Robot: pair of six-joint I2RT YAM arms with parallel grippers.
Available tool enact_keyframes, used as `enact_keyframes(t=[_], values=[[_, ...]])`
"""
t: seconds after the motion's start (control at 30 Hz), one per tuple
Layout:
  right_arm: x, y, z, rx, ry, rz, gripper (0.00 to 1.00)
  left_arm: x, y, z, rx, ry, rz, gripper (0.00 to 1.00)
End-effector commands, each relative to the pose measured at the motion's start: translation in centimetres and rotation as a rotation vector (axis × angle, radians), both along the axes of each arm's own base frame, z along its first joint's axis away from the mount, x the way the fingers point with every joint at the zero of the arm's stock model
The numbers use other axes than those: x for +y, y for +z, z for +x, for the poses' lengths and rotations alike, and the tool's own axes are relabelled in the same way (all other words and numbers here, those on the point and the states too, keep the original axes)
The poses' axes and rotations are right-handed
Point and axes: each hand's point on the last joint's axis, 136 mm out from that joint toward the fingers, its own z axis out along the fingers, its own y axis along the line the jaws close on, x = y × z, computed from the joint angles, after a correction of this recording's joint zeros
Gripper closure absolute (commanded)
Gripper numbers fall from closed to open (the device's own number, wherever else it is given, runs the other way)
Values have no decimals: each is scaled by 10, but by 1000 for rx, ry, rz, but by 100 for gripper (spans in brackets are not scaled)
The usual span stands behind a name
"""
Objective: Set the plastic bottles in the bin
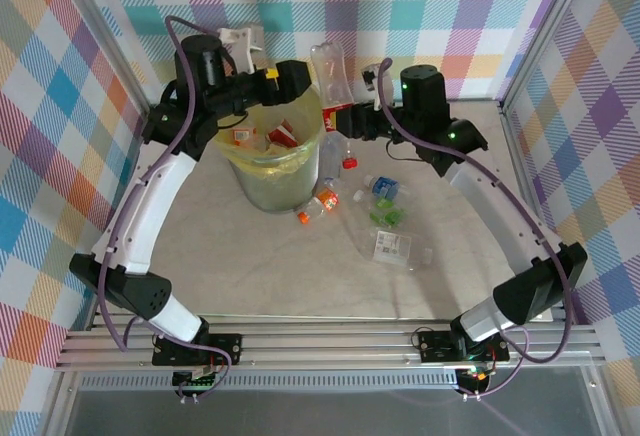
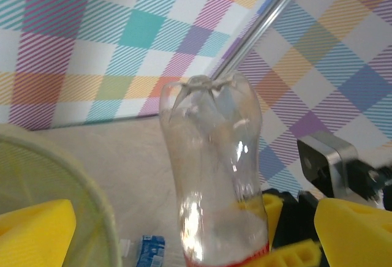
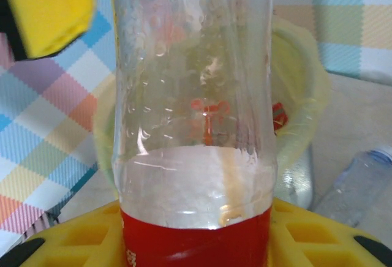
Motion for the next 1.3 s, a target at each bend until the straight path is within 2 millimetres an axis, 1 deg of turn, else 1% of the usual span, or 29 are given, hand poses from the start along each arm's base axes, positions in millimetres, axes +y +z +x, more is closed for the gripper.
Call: enact_keyframes(t=[0.0, 0.17, 0.33, 0.37, 0.4, 0.43, 0.57, 0.63, 0.73, 0.8, 0.83, 0.97, 1.0, 1.1, 1.23, 1.27], values=[[13, 31, -23, -137, 100, 38, 62, -15, 12, -5, -15, -63, -33, 0], [28, 33, -38, -180, 156, 14, 62, -31, 17, -10, -17, -117, -54, 0], [41, 31, -47, -216, 200, -14, 62, -33, 17, -10, -7, -117, -65, 0], [42, 31, -47, -224, 199, -21, 62, -33, 17, -10, -8, -117, -67, 1], [43, 30, -46, -227, 195, -29, 62, -32, 17, -11, -8, -115, -67, 4], [43, 29, -44, -229, 189, -37, 62, -31, 18, -12, -9, -113, -70, 9], [44, 24, -38, -227, 172, -59, 60, -26, 19, -15, -17, -90, -76, 36], [46, 22, -36, -225, 170, -65, 59, -23, 19, -16, -24, -72, -76, 47], [47, 22, -33, -223, 165, -69, 52, -18, 24, -17, -43, -49, -76, 61], [47, 24, -34, -222, 163, -67, 45, -14, 29, -18, -63, -33, -80, 64], [46, 26, -34, -220, 159, -66, 39, -13, 33, -18, -76, -24, -82, 64], [38, 35, -42, -223, 148, -54, 3, -3, 46, -16, -133, 24, -76, 66], [36, 37, -47, -226, 154, -48, 0, 1, 51, -15, -149, 41, -76, 67], [23, 48, -60, -243, 134, -26, 0, 19, 65, -9, -200, 109, -84, 67], [-7, 55, -65, -240, -1, -29, 0, 47, 89, 1, -286, 218, -102, 67], [-16, 54, -65, -232, -44, -37, 0, 56, 100, 2, -334, 250, -111, 67]])
